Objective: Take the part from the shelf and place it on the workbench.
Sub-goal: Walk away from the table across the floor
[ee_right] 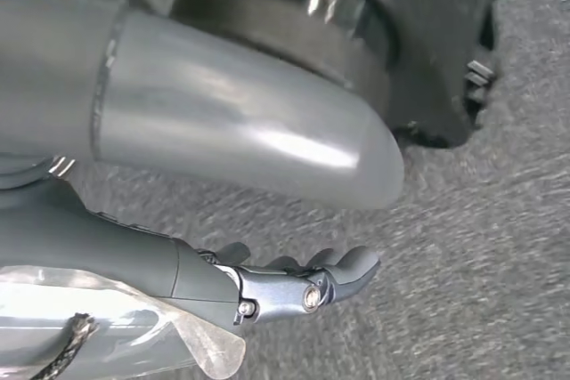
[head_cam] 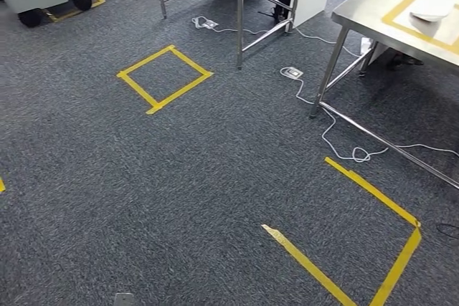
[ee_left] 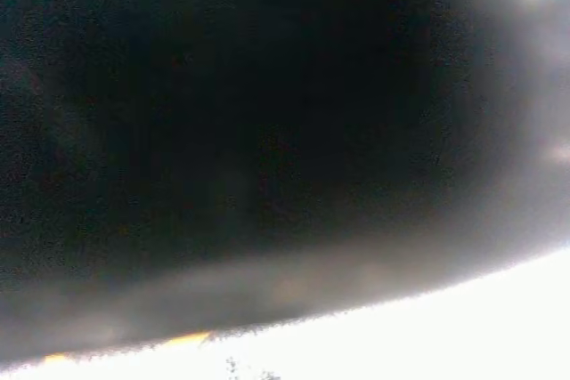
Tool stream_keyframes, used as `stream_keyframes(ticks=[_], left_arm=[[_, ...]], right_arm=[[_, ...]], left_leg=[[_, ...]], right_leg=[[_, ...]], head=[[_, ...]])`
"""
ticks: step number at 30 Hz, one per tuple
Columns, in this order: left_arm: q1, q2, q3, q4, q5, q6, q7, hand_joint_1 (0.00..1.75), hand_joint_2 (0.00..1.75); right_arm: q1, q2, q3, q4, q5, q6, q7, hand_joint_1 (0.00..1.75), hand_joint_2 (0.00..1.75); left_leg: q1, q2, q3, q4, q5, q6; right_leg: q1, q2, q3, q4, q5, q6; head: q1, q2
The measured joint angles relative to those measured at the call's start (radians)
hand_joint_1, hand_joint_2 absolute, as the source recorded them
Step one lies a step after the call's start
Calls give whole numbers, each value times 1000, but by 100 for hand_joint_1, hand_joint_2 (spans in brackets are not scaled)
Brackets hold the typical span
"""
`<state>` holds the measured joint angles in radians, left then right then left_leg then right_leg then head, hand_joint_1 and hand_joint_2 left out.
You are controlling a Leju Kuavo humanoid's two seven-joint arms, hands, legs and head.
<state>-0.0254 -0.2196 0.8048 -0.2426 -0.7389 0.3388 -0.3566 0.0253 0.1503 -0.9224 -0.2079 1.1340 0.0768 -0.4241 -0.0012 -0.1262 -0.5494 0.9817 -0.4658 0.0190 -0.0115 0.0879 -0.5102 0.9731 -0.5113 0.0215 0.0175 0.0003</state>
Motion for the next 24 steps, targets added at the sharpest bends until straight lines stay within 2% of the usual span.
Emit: stream_keyframes(ticks=[1, 2, 3, 5, 6, 7, 8, 9, 10, 12, 13, 14, 15, 16, 17, 18, 19, 21, 22, 23, 24], left_arm=[[2, 1, 1, 0, 0, 0, 0, 0, 0], [4, 1, 2, 0, 0, 0, 0, 0, 0], [5, 1, 3, 0, 0, 0, -1, 0, 0], [2, 1, 4, 0, 0, 0, -2, 0, 0], [0, 1, 5, 0, 0, 0, -2, 0, 0], [-1, 2, 7, 0, 0, 0, -2, 0, 0], [0, 2, 8, 0, 1, 0, -2, 0, 0], [2, 3, 10, 0, 1, 0, -2, 0, 0], [3, 3, 12, 0, 2, 0, -2, 0, 0], [3, 3, 14, 0, 2, 0, -2, 0, 0], [1, 3, 14, 0, 1, 0, -2, 0, 0], [-1, 2, 15, 0, -2, 1, -3, 0, 0], [-1, 2, 15, 0, -7, 3, -3, 0, 0], [0, 1, 15, 0, -14, 6, -3, 0, 0], [2, 1, 15, 0, -20, 9, -3, 0, 0], [3, 1, 15, 0, -25, 12, -3, 0, 0], [2, 1, 15, 0, -27, 13, -3, 0, 0], [0, 1, 15, 0, -31, 14, -3, 0, 0], [0, 1, 15, 0, -32, 14, -3, 0, 0], [1, 1, 15, 0, -33, 14, -3, 0, 0], [2, 1, 15, 0, -33, 14, -3, 0, 0]], right_arm=[[-1, 0, 0, 0, 0, 0, 0, 0, 0], [-1, 0, 0, 0, 0, 0, -1, 0, 0], [-1, 1, 0, 0, 0, 0, -1, 0, 0], [1, 1, 0, 0, 0, 0, -2, 0, 0], [4, 1, 0, 0, 0, 0, -2, 0, 0], [6, 1, 0, 0, 0, 0, -2, 0, 0], [7, 1, -1, 0, 0, 0, -2, 0, 0], [7, 1, -1, 0, 0, 0, -2, 0, 0], [7, 1, -1, 0, 1, 0, -2, 0, 0], [6, 1, -1, 0, 2, 2, -3, 0, 0], [6, 1, -1, 0, 2, 2, -3, 0, 0], [6, 1, -1, 0, 3, 2, -3, 0, 0], [5, 1, -1, 0, 3, 2, -4, 0, 0], [2, 1, -1, 0, 4, 2, -4, 0, 0], [0, 1, -1, 0, 5, 2, -5, 0, 0], [-1, 1, -1, 0, 6, 2, -7, 0, 0], [-1, 1, -1, 0, 7, 2, -8, 0, 0], [1, 1, -1, 0, 8, 3, -10, 0, 0], [3, 1, -1, 0, 8, 3, -10, 0, 0], [5, 1, -1, 0, 8, 3, -10, 0, 0], [7, 1, -1, 0, 8, 3, -10, 0, 0]], left_leg=[[2, -9, -4, 0, 2, -7], [2, 0, -8, 6, -2, -13], [2, 22, -17, 25, -16, -18], [3, 86, -63, 125, -78, -30], [6, 104, -96, 195, -113, -36], [9, 113, -125, 256, -138, -41], [13, 117, -139, 290, -144, -46], [17, 121, -134, 284, -129, -50], [19, 129, -109, 238, -99, -52], [19, 175, -33, 97, -37, -52], [17, 195, -6, 46, -22, -47], [15, 209, 8, 18, -19, -40], [12, 208, 10, 9, -23, -32], [12, 194, 9, 9, -23, -22], [12, 183, 10, 8, -22, -15], [12, 172, 10, 6, -20, -7], [13, 160, 10, 5, -17, 0], [11, 135, 7, 5, -13, 10], [9, 120, 5, 5, -13, 12], [7, 104, 5, 6, -13, 13], [4, 89, 5, 6, -13, 14]], right_leg=[[0, -11, 3, -1, 1, -5], [-1, -23, 7, -4, 4, -12], [-3, -37, 9, -8, 7, -17], [-5, -70, 11, -12, 9, -26], [-5, -88, 11, -12, 8, -27], [-4, -106, 11, -12, 7, -28], [-4, -122, 11, -12, 5, -27], [-5, -137, 12, -12, 3, -25], [-6, -150, 14, -12, 1, -22], [-4, -174, 20, -10, -7, -11], [-1, -185, 22, -9, -11, -4], [3, -195, 24, -9, -16, 3], [5, -205, 27, -10, -20, 8], [4, -217, 36, -12, -21, 13], [1, -214, 42, -11, -27, 19], [-2, -196, 40, 2, -40, 24], [-5, -168, 26, 37, -65, 28], [-6, -108, -38, 171, -133, 30], [-6, -96, -77, 244, -159, 28], [-5, -91, -106, 291, -166, 25], [-4, -89, -118, 298, -151, 21]], head=[[0, 0], [0, 0], [-4, 0], [-12, 0], [-16, 0], [-16, 0], [-17, 0], [-17, 0], [-17, 0], [-18, 0], [-18, 0], [-17, 0], [-16, 0], [-15, 0], [-14, 0], [-13, 0], [-11, 0], [-9, 0], [-9, 0], [-9, 0], [-9, 0]])
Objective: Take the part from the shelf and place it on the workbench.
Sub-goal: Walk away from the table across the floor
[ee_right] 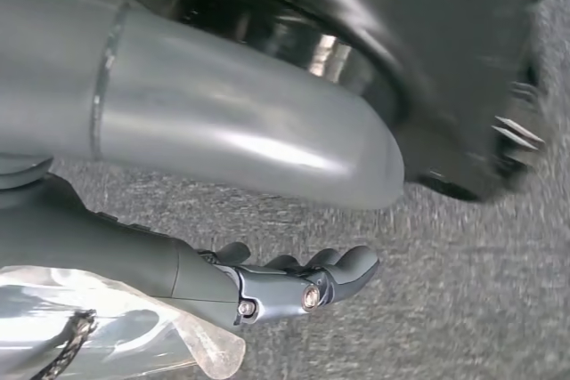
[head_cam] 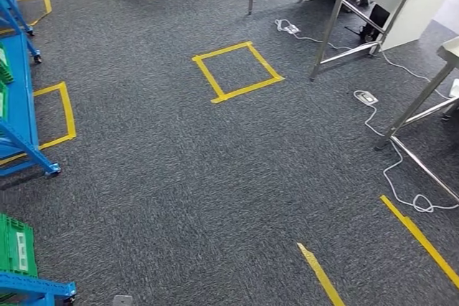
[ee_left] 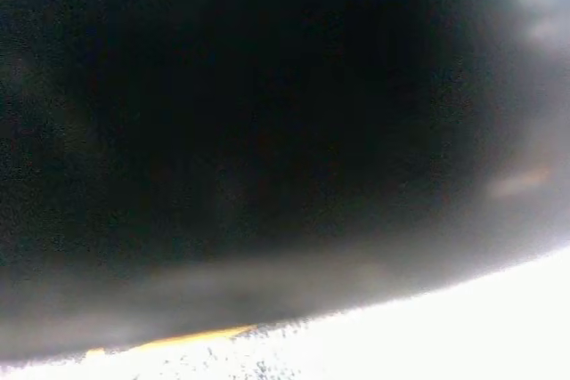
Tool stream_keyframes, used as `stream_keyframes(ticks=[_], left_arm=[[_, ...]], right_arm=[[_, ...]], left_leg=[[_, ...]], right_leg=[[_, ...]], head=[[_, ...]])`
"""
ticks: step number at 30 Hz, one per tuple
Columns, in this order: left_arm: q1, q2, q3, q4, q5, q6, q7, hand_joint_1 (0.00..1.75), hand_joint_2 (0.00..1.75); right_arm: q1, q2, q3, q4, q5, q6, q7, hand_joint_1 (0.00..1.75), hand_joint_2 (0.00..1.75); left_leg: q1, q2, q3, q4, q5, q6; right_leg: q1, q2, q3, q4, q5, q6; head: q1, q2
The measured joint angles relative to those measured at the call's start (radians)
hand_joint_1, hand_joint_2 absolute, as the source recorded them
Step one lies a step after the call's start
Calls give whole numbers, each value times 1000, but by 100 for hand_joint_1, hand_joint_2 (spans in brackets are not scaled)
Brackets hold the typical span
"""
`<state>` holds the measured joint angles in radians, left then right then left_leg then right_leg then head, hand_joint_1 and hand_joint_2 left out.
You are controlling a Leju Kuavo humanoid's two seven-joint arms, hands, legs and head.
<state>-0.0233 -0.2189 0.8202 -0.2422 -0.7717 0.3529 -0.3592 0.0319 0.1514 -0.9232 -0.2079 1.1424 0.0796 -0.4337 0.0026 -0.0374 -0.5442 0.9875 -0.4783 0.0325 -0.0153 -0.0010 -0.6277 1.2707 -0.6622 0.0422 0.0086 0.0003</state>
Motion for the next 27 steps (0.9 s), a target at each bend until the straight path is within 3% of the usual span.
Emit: stream_keyframes(ticks=[2, 4, 6, 8, 10, 12, 14, 15, 16, 18, 19, 21, 23, 25, 27], left_arm=[[1, 0, 0, 0, 0, 0, 0, 0, 0], [0, -2, 0, 0, 0, 0, 0, 0, 0], [-2, -5, 0, 0, 0, -1, 0, 0, 0], [0, -4, 0, 1, 1, -1, 0, 0, 0], [2, -2, 0, 1, 1, -1, 1, 0, 0], [-2, -1, 0, 1, 2, -1, 2, 0, 0], [-4, 0, 0, 1, 2, -2, 3, 0, 0], [-3, 0, 0, 1, 1, -2, 3, 0, 0], [-1, 1, 1, 1, 1, -3, 4, 0, 0], [1, 3, 1, 1, 1, -3, 4, 0, 0], [0, 3, 1, 1, 1, -4, 4, 0, 0], [-3, 2, 1, 1, 1, -4, 4, 0, 0], [-1, 2, 2, 1, 1, -4, 3, 0, 0], [1, 2, 3, 1, 1, -4, 3, 0, 0], [-1, 1, 3, 1, 1, -3, 3, 0, 0]], right_arm=[[2, 0, 0, 0, 0, 0, 0, 0, 0], [2, -1, 0, 0, 0, 0, 0, 0, 0], [2, -2, 0, 0, 0, 0, 0, 0, 0], [2, -2, -1, 0, 0, 0, 0, 0, 0], [1, -1, -1, 0, 1, 0, -2, 0, 0], [3, 0, -2, 0, 3, 0, -3, 0, 0], [6, 0, -3, 0, 5, 0, -3, 0, 0], [5, 0, -3, 0, 6, 0, -3, 0, 0], [4, 0, -3, 0, 7, 0, -3, 0, 0], [2, 0, -4, 0, 8, 0, -3, 0, 0], [2, 0, -4, 0, 8, 0, -3, 0, 0], [1, 0, -5, 0, 9, 0, -3, 0, 0], [-3, 0, -6, 0, 9, 0, -4, 0, 0], [-6, 0, -7, 0, 10, 0, -4, 0, 0], [-4, 0, -7, 0, 10, 0, -4, 0, 0]], left_leg=[[-5, -31, 3, 0, 0, 0], [-10, -56, 4, 1, -1, -1], [-8, -77, -2, 2, 0, -8], [-4, -90, -8, 2, 2, -20], [-4, -49, -21, 31, -21, -33], [-2, 10, -69, 134, -83, -48], [5, 27, -127, 253, -131, -61], [9, 30, -137, 274, -129, -66], [13, 34, -128, 255, -107, -70], [18, 68, -66, 133, -37, -76], [16, 89, -36, 74, -15, -74], [11, 112, -10, 21, -7, -57], [8, 92, -13, 20, -10, -36], [9, 71, -14, 19, -8, -22], [9, 49, -15, 18, -6, -12]], right_leg=[[4, 16, 31, -100, 79, -15], [7, 61, 81, -229, 141, -35], [9, 85, 105, -283, 151, -41], [9, 66, 116, -298, 153, -39], [5, 43, 127, -313, 160, -42], [4, 12, 134, -320, 160, -46], [4, -21, 138, -319, 155, -47], [3, -37, 140, -319, 151, -45], [3, -51, 143, -318, 148, -42], [1, -76, 152, -314, 137, -32], [3, -86, 153, -309, 130, -25], [9, -106, 155, -304, 117, -12], [8, -120, 167, -305, 110, -3], [2, -85, 163, -279, 85, 6], [-1, -27, 110, -172, 25, 9]], head=[[0, 0], [-2, 0], [-2, 0], [0, 0], [-5, 0], [-12, 0], [-14, 0], [-15, 0], [-15, 0], [-15, 0], [-16, 0], [-15, 0], [-11, 0], [-10, 0], [-8, 0]])
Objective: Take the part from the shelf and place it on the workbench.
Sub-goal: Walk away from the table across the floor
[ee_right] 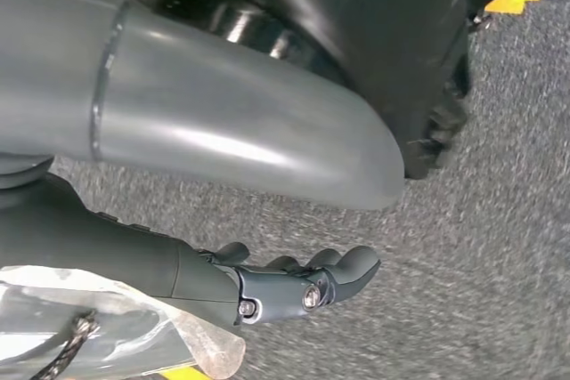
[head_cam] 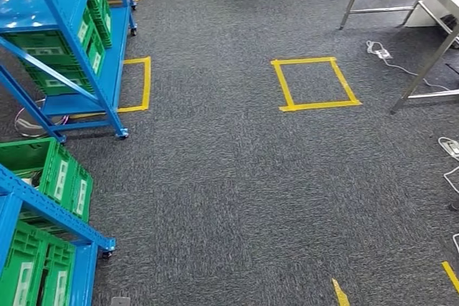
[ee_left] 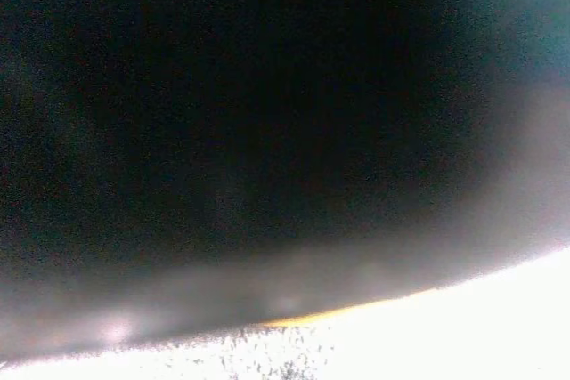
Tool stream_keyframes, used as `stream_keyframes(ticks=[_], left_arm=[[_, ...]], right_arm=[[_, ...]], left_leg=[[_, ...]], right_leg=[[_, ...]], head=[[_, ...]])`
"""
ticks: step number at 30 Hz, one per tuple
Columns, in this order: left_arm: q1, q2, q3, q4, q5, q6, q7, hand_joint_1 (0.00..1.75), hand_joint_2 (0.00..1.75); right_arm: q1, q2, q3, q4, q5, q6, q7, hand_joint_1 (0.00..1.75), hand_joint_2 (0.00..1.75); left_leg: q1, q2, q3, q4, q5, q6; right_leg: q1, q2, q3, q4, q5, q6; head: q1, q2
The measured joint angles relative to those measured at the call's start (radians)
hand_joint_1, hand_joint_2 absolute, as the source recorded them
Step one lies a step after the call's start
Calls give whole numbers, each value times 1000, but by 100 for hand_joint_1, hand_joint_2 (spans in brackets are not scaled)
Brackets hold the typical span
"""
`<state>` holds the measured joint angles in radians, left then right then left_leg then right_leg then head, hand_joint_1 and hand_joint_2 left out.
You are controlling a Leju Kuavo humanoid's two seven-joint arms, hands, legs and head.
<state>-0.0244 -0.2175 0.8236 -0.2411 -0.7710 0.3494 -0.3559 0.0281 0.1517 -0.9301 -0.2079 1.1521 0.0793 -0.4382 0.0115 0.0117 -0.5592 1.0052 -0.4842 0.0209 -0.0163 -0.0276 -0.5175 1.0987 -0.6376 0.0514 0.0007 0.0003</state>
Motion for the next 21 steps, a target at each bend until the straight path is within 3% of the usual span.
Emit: stream_keyframes(ticks=[2, 3, 4, 5, 7, 9, 11, 12, 14, 16, 18, 19, 21], left_arm=[[-1, 0, 0, 0, -1, 0, 0, 0, 0], [0, 0, 0, 0, -1, 0, 0, 0, 0], [1, 0, 0, 0, -2, -1, 0, 0, 0], [1, 0, 0, 0, -2, -1, 0, 0, 0], [0, -1, 0, 0, -3, -3, 0, 0, 0], [-2, -2, 0, 0, -4, -5, -1, 0, 0], [1, -3, 0, 0, -6, -6, -1, 0, 0], [3, -3, 0, 0, -6, -6, -1, 0, 0], [3, -2, 1, 0, -8, -6, -1, 0, 0], [-1, -2, 1, 0, -11, -5, -1, 0, 0], [-1, -1, 1, 0, -13, -5, -1, 0, 0], [1, -1, 1, 0, -13, -5, -1, 0, 0], [3, -1, 1, 0, -13, -5, -1, 0, 0]], right_arm=[[4, 0, 0, 0, 0, 0, 0, 0, 0], [5, 0, 0, 0, 0, 0, 0, 0, 0], [6, 0, -1, 0, 1, 0, 0, 0, 0], [7, 0, -1, 0, 1, 0, 0, 0, 0], [7, 0, -1, 0, 1, 0, 0, 0, 0], [7, 1, -2, 0, 0, -1, 0, 0, 0], [6, 1, -3, 0, 1, -1, 0, 0, 0], [6, 1, -3, 0, 0, -1, 0, 0, 0], [6, 3, -5, 0, 0, -2, 0, 0, 0], [7, 4, -6, 0, 0, -3, -1, 0, 0], [9, 5, -7, 0, 1, -3, -1, 0, 0], [8, 5, -8, 0, 1, -3, -1, 0, 0], [5, 5, -8, 0, 1, -3, -1, 0, 0]], left_leg=[[-3, -27, -1, 0, -1, 4], [-5, -42, -1, 1, -1, 5], [-6, -57, 1, 1, -1, 5], [-7, -73, 3, 1, -1, 5], [-10, -101, 5, 2, -2, 3], [-8, -126, -1, 4, -1, -5], [-3, -150, -9, 1, 5, -19], [-2, -147, -12, 3, 5, -26], [-5, -100, -34, 49, -27, -36], [-6, -41, -90, 169, -91, -43], [-3, -22, -138, 271, -126, -49], [-2, -18, -137, 274, -116, -51], [-2, 1, -79, 171, -52, -48]], right_leg=[[1, 22, -77, 144, -52, -3], [1, 25, -102, 181, -51, -6], [2, 27, -109, 175, -29, -10], [3, 33, -96, 129, 10, -15], [3, 77, -47, -7, 90, -28], [3, 117, -12, -89, 115, -35], [5, 109, -1, -104, 112, -36], [5, 97, 2, -109, 116, -39], [2, 67, 9, -122, 122, -47], [3, 32, 13, -125, 121, -54], [5, -2, 14, -124, 118, -56], [5, -17, 15, -124, 116, -56], [6, -42, 20, -124, 113, -53]], head=[[1, 0], [1, 0], [1, 0], [1, 0], [0, 0], [0, 0], [1, 0], [0, 0], [-4, 0], [-8, 0], [-8, 0], [-8, 0], [-8, 0]])
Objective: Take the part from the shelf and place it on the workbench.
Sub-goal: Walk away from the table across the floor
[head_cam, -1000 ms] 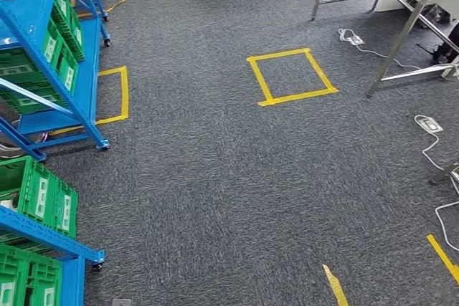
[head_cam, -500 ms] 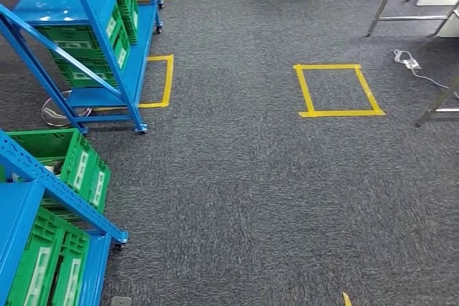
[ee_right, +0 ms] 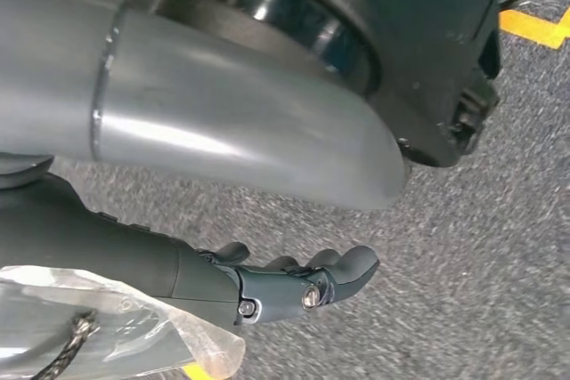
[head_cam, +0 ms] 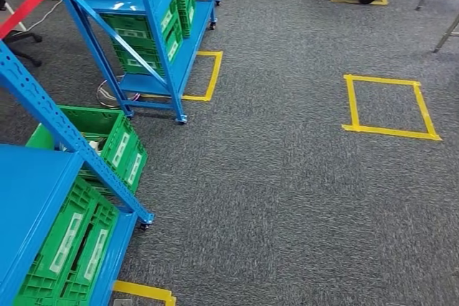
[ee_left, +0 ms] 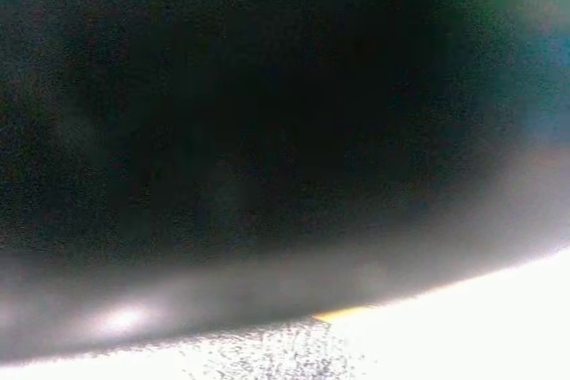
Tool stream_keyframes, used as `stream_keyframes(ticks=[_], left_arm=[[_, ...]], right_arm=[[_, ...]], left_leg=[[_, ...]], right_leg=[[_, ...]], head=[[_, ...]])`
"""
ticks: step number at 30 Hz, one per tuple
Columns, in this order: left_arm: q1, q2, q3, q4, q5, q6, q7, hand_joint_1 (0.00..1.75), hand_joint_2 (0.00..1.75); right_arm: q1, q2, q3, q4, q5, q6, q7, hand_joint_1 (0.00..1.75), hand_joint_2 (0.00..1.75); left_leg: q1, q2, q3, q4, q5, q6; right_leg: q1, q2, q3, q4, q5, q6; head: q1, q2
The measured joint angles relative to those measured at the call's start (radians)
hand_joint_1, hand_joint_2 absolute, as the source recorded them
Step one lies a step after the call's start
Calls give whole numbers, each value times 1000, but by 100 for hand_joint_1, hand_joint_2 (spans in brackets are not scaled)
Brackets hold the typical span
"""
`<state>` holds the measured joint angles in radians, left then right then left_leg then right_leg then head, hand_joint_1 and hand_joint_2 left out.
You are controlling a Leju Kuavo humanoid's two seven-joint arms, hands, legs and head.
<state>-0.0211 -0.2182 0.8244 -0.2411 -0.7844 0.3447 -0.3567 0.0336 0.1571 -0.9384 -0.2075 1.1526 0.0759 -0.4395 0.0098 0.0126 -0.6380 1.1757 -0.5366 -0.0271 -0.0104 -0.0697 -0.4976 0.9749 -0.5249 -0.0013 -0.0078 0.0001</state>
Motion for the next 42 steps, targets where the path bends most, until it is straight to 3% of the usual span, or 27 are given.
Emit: stream_keyframes(ticks=[2, 3, 4, 6, 8, 10, 12, 13, 14, 15, 17, 19, 21, 23, 25, 27, 28, 29, 30, 32, 34, 36, 37, 39, 40, 42], left_arm=[[-3, 1, 0, 0, 0, 0, 0, 0, 0], [-5, 1, 0, 0, 0, 0, 0, 0, 0], [-5, 2, 0, 0, -1, 0, 0, 0, 0], [-2, 2, 0, 0, -1, 1, 0, 0, 0], [0, 2, 1, 0, -1, 1, 0, 0, 0], [-3, 1, 1, 0, -1, 2, 0, 0, 0], [-3, 0, 2, 0, -1, 2, 0, 0, 0], [-2, 0, 2, 0, -1, 2, 0, 0, 0], [-1, 0, 2, 0, -1, 2, 0, 0, 0], [-1, 0, 2, 0, -1, 1, 0, 0, 0], [-2, -1, 2, 0, -1, 0, 0, 0, 0], [-3, -1, 2, 0, -1, 0, 0, 0, 0], [0, -1, 2, 0, -1, -2, 0, 0, 0], [2, -1, 2, 0, -1, -3, 0, 0, 0], [-2, -1, 2, 0, -1, -3, 0, 0, 0], [-3, -1, 2, 0, -1, -4, 0, 0, 0], [-1, -1, 2, 0, -1, -4, 0, 0, 0], [0, 0, 2, 0, -1, -4, 0, 0, 0], [2, 0, 2, 0, -1, -4, 0, 0, 0], [0, 1, 2, 0, -1, -5, 0, 0, 0], [-3, 1, 2, 0, -1, -7, 0, 0, 0], [-1, 2, 2, 0, -1, -11, 0, 0, 0], [1, 2, 3, 0, -1, -15, 0, 0, 0], [1, 3, 3, 0, -1, -21, 0, 0, 0], [0, 2, 3, 0, -1, -24, 0, 0, 0], [-2, 1, 3, 0, -1, -27, 0, 0, 0]], right_arm=[[-1, 1, 0, 0, 0, 0, 0, 0, 0], [-1, 1, 0, 0, 0, 0, 0, 0, 0], [-1, 2, 0, 0, 0, 0, 0, 0, 0], [-6, 2, 0, 0, 0, 0, 0, 0, 0], [-9, 2, 0, 0, 0, 0, -1, 0, 0], [-6, 2, -1, 0, 0, 0, -1, 0, 0], [-3, 2, -1, 0, 0, 0, -1, 0, 0], [-1, 2, -1, 0, 0, 0, 0, 0, 0], [0, 2, -1, 0, 0, 0, 0, 0, 0], [1, 2, -1, 0, 0, 0, 0, 0, 0], [2, 2, -1, 0, 1, 0, -1, 0, 0], [2, 2, -1, 0, 1, 0, -1, 0, 0], [2, 2, -1, 0, 0, 0, -1, 0, 0], [1, 2, -1, 0, 0, -1, -2, 0, 0], [3, 3, -2, 0, 1, -1, -3, 0, 0], [6, 3, -2, 0, 1, -1, -3, 0, 0], [6, 3, -2, 0, 1, -1, -3, 0, 0], [4, 3, -2, 0, 1, -1, -3, 0, 0], [3, 3, -2, 0, 1, -1, -3, 0, 0], [2, 3, -2, 0, 1, -1, -3, 0, 0], [2, 3, -2, 0, 1, -1, -3, 0, 0], [-1, 3, -2, 0, 1, -1, -4, 0, 0], [-3, 3, -2, 0, 1, -1, -4, 0, 0], [-3, 3, -1, 0, 2, -1, -6, 0, 0], [-2, 3, -1, 0, 2, -1, -6, 0, 0], [2, 3, -2, 0, 3, -1, -6, 0, 0]], left_leg=[[-7, 45, 70, -130, 45, 9], [-10, 60, 88, -165, 52, 15], [-13, 63, 92, -177, 49, 20], [-12, 40, 91, -184, 52, 32], [-8, 18, 93, -191, 59, 44], [-6, -5, 91, -194, 63, 51], [-6, -32, 89, -193, 64, 53], [-6, -46, 90, -192, 64, 53], [-6, -61, 92, -192, 63, 52], [-5, -75, 94, -191, 62, 50], [-5, -102, 95, -187, 59, 42], [-4, -124, 88, -182, 61, 29], [0, -139, 79, -180, 63, 16], [-1, -102, 63, -147, 40, 7], [-3, -43, 12, -38, -22, 0], [-2, -23, -45, 89, -74, -4], [-2, -21, -55, 115, -75, -4], [-2, -18, -45, 98, -57, -2], [-3, -11, -16, 45, -24, 2], [-12, 31, 59, -98, 33, 15], [-21, 59, 92, -169, 48, 26], [-24, 43, 91, -176, 49, 35], [-22, 32, 92, -182, 53, 40], [-16, 10, 96, -193, 61, 52], [-14, -2, 96, -195, 64, 55], [-13, -28, 93, -195, 66, 57]], right_leg=[[5, -22, 4, 2, -7, 8], [8, -33, 5, 2, -11, 13], [10, -44, 8, 2, -14, 18], [9, -55, 16, 2, -20, 28], [4, -11, 4, 39, -51, 39], [1, 49, -53, 161, -117, 43], [0, 67, -117, 286, -157, 44], [-1, 68, -130, 301, -148, 44], [-2, 71, -124, 273, -118, 44], [-4, 78, -101, 213, -75, 43], [-9, 119, -45, 80, -15, 41], [-11, 146, -17, 25, -6, 36], [-8, 131, -13, 22, -5, 25], [-7, 106, -11, 17, -1, 10], [-4, 74, -10, 14, -2, -1], [1, 42, -10, 14, -4, -6], [4, 27, -9, 14, -6, -8], [6, 14, -8, 14, -7, -8], [8, 2, -5, 14, -8, -8], [13, -21, 0, 15, -14, -5], [18, -43, 3, 17, -19, 2], [19, -63, 8, 14, -21, 12], [17, -56, 8, 17, -27, 17], [13, -3, -13, 68, -65, 27], [10, 32, -42, 129, -98, 30], [7, 64, -111, 269, -155, 34]], head=[[0, 0], [2, 0], [2, 0], [3, 0], [6, 0], [11, 0], [11, 0], [11, 0], [11, 0], [11, 0], [11, 0], [11, 0], [10, 0], [7, 0], [2, 0], [0, 0], [0, 0], [0, 0], [0, 0], [0, 0], [1, 0], [2, 0], [2, 0], [5, 0], [8, 0], [10, 0]])
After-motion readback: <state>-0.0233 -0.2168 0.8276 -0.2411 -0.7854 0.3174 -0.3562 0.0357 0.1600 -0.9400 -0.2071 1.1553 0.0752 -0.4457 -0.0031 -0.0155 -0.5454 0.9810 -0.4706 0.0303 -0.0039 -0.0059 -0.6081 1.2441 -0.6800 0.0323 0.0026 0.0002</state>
